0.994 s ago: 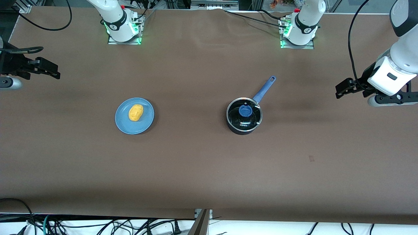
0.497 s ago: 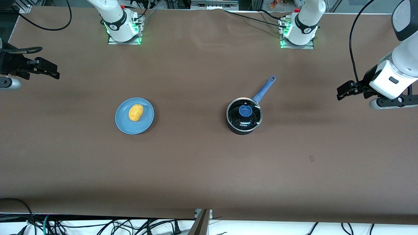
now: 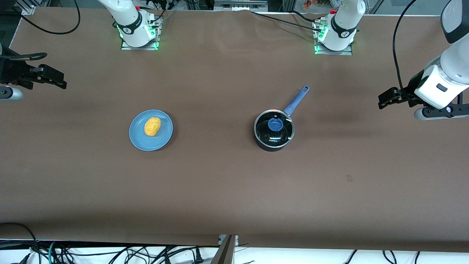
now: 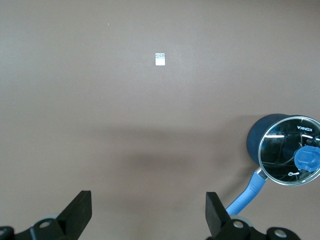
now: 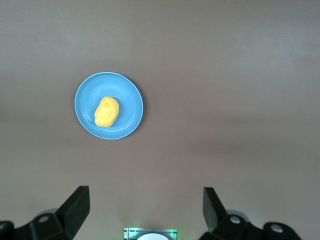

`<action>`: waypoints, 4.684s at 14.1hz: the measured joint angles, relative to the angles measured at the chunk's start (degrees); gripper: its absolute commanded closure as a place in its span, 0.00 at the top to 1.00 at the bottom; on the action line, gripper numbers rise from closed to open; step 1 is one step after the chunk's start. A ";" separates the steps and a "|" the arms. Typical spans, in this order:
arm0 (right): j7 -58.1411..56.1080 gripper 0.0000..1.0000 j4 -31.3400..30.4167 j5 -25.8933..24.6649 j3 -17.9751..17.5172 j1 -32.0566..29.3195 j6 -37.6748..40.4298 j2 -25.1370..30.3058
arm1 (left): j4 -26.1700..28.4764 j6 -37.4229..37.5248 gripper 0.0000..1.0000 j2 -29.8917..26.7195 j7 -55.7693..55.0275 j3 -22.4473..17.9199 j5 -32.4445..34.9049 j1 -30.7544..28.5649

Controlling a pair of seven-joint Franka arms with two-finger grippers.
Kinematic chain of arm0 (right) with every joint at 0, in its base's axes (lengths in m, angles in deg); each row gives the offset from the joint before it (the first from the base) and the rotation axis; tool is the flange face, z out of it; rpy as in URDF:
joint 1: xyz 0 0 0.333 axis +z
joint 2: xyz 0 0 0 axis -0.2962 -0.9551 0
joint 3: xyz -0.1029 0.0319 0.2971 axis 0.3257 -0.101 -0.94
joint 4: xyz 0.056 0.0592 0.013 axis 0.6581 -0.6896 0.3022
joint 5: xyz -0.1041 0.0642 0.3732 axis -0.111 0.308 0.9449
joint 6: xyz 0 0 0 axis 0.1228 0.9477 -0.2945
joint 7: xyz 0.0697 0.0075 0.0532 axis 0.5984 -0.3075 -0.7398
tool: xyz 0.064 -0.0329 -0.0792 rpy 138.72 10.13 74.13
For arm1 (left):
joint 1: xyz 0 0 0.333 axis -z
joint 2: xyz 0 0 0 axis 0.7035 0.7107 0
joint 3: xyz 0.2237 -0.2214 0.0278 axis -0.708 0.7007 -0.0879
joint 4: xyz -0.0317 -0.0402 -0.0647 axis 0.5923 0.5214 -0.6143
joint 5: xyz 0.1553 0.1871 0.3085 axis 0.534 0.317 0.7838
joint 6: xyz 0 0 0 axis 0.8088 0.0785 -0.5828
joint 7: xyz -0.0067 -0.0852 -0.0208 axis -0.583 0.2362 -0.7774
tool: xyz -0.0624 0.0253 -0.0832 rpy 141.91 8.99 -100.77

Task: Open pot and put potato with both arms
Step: 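Reach the left gripper to the saucepan lid and grasp its blue knob, then lift the lid aside with the left gripper while the right gripper grasps the potato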

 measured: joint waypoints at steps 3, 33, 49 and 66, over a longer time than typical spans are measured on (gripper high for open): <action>-0.04 1.00 0.02 0.00 0.00 0.00 -1.35 -0.11 | -0.02 0.62 1.00 -0.39 0.00 0.16 0.00 0.00; -0.03 1.00 0.45 -0.01 -0.01 0.04 -1.45 -1.14 | 1.75 -22.24 1.00 30.20 -37.84 15.33 9.96 18.13; 25.21 1.00 -18.86 -0.06 -7.25 0.32 -25.26 -12.46 | 1.73 -23.01 0.00 32.76 -36.86 14.66 12.97 18.03; 51.58 1.00 -35.08 -0.06 -11.29 0.50 -49.71 -17.39 | 20.10 -25.19 0.00 17.08 9.01 33.74 12.91 -29.72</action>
